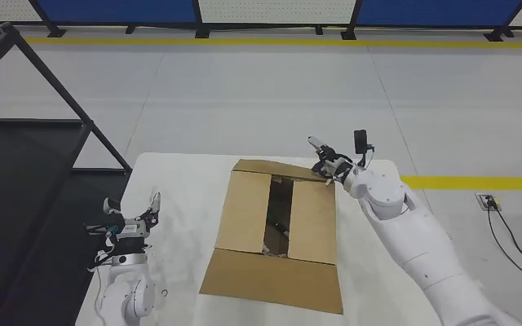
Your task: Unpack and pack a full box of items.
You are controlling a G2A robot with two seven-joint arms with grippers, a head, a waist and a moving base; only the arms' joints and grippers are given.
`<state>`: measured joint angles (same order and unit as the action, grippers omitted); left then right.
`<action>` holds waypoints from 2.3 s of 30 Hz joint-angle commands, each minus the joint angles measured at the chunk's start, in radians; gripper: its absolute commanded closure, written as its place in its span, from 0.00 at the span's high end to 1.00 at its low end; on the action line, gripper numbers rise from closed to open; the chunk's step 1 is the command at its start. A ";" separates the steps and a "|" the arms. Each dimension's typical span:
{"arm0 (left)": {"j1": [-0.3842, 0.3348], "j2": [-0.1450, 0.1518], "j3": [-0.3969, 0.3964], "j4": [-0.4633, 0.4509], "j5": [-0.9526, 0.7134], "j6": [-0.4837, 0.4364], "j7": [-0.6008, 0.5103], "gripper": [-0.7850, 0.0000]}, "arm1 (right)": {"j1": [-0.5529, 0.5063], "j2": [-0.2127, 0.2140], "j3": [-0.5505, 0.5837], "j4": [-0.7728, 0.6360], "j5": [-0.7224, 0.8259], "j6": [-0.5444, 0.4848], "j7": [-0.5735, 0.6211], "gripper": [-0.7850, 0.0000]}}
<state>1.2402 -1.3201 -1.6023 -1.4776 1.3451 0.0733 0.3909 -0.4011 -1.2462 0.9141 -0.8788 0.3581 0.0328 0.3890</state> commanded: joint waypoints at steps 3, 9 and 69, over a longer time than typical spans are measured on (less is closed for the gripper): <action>0.000 0.000 0.000 0.000 0.000 0.000 0.000 1.00 | -0.001 -0.006 0.013 0.013 0.008 -0.060 -0.003 1.00; 0.000 0.000 0.000 0.000 0.000 0.000 0.000 1.00 | -0.066 0.007 0.065 -0.094 0.013 -0.182 0.042 1.00; 0.013 0.002 -0.017 -0.020 -0.014 -0.001 -0.014 1.00 | -0.058 -0.099 -0.098 -0.301 0.113 -0.112 0.327 1.00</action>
<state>1.2529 -1.3185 -1.6196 -1.4978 1.3309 0.0721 0.3773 -0.4637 -1.3415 0.8231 -1.1681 0.4817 -0.0794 0.7263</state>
